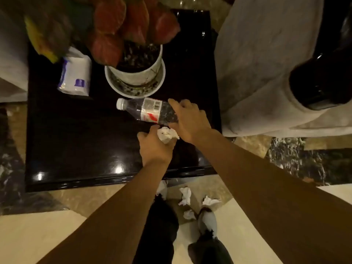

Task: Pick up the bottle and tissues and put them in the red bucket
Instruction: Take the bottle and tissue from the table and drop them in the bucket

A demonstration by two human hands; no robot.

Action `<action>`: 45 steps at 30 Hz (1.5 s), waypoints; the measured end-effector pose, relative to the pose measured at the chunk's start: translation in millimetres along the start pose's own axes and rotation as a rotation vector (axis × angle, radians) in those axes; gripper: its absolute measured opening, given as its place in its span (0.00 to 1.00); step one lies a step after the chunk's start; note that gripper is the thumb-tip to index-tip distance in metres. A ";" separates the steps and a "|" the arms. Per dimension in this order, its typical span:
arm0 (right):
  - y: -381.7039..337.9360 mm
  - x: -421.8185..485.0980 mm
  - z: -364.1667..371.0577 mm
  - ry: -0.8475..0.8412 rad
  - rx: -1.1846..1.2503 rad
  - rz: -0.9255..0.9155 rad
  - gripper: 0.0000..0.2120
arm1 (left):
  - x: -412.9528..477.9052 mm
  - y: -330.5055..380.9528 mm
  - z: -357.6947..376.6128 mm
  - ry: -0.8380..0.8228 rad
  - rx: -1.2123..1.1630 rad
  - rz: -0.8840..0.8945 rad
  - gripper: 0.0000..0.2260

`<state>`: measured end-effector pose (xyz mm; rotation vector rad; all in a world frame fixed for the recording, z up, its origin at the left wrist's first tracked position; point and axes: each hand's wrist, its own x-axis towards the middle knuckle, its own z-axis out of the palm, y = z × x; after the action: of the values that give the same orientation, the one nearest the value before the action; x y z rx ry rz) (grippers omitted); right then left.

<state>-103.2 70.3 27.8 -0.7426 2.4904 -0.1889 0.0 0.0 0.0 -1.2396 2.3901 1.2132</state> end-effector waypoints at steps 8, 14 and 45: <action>6.3 -51.3 -14.8 0.052 0.202 0.085 0.35 | -20.9 2.9 -21.4 -0.103 0.051 0.088 0.08; 16.6 -140.8 -62.5 0.092 0.406 0.226 0.35 | -89.4 59.0 -54.9 -0.180 0.030 0.080 0.11; 382.6 -820.7 -246.8 1.304 0.910 1.020 0.29 | -707.9 511.4 183.3 -0.414 0.559 1.368 0.23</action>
<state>168.8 833.4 501.7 1.4164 2.8761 -1.6149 29.5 719.1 527.4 0.8963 2.7792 0.6832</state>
